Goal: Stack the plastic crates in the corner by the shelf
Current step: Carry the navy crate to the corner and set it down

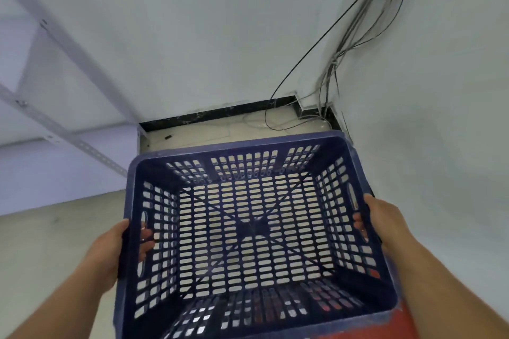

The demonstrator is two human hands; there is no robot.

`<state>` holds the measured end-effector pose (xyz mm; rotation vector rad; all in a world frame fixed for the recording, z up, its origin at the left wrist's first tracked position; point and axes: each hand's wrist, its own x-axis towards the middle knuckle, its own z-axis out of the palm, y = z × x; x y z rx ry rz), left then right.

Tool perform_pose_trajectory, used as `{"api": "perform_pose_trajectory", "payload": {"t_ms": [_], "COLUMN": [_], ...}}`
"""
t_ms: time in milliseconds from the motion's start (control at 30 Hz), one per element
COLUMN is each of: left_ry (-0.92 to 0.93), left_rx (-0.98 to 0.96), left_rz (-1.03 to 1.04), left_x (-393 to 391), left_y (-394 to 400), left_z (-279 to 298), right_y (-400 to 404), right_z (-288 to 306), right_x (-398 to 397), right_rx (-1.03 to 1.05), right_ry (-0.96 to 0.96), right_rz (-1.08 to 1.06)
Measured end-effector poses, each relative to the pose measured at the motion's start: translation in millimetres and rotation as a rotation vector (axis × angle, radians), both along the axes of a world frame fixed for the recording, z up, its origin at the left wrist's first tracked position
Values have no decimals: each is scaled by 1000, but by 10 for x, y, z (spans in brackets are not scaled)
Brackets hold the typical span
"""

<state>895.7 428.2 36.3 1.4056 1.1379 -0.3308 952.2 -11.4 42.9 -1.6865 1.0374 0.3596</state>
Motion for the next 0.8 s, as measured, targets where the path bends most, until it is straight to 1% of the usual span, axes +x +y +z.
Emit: {"api": "perform_pose_trajectory", "payload": {"t_ms": [100,233,500,667,800], "left_ry": [20,22,40,61,47], "left_rx": [-8,7,71,94,83], "left_rz": [74,119,135,124,106], "left_x": [201,469,890,1047,1035], "left_y": [55,176,326,398,357], "left_z": [-374,-911,-1814,-2211,-2417], "right_y": [97,242,418,477,500], "right_z": [-351,-935,-1961,-2344,-2519], "right_x": [383,777,1262,1437,1491], "right_rx": [-27,-49,-34,-29,-63], "right_ry": [6,14,33,72,59], "right_rz": [43,87,146,164,204]}}
